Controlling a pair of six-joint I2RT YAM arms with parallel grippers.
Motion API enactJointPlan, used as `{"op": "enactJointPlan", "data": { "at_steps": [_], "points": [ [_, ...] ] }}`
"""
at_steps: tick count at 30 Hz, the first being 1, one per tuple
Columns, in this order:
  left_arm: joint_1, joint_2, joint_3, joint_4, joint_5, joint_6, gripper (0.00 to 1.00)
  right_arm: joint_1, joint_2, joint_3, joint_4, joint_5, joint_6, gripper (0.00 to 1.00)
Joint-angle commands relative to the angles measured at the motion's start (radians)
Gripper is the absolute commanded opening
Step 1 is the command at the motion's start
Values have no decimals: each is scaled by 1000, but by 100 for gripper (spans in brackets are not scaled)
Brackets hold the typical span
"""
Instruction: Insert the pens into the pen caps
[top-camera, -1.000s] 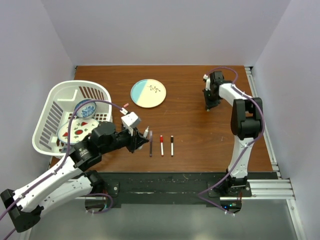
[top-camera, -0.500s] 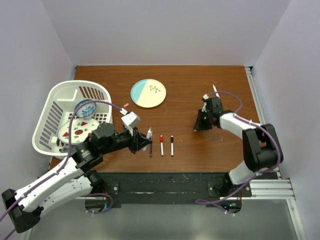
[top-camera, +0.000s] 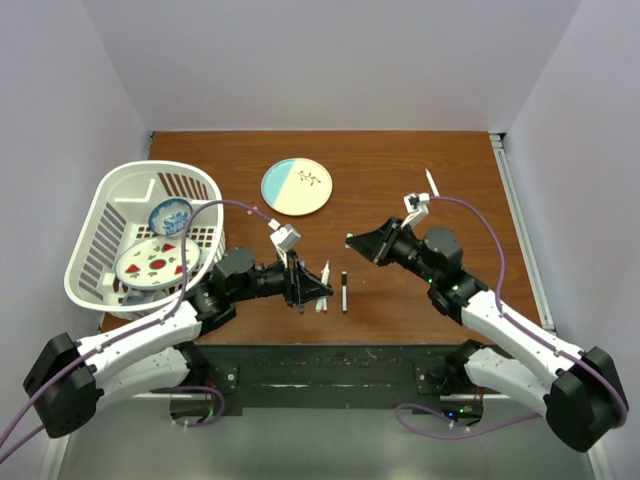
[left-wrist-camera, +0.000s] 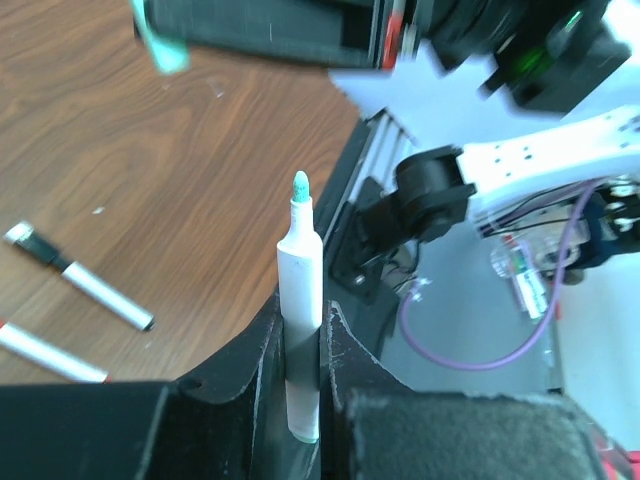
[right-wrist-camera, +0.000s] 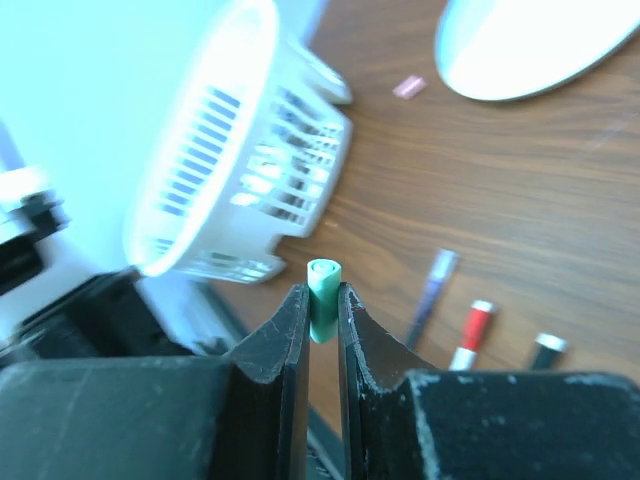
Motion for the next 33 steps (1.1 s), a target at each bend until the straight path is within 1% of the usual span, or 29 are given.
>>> {"op": "enactJointPlan", "data": {
  "at_steps": [1, 5, 10, 19, 33],
  "points": [
    [-2, 55, 10, 242, 64, -83, 0, 21, -61, -110, 257, -25, 170, 0],
    [-3, 111, 10, 299, 76, -106, 0, 38, -119, -128, 299, -7, 190, 0],
    [-2, 153, 13, 345, 90, -126, 0, 50, -135, -128, 316, -7, 195, 0],
    [-2, 170, 26, 345, 100, -124, 0, 67, -115, -122, 356, -28, 201, 0],
    [-2, 174, 33, 330, 103, -109, 0, 108, -109, -107, 317, -45, 150, 0]
  ]
}}
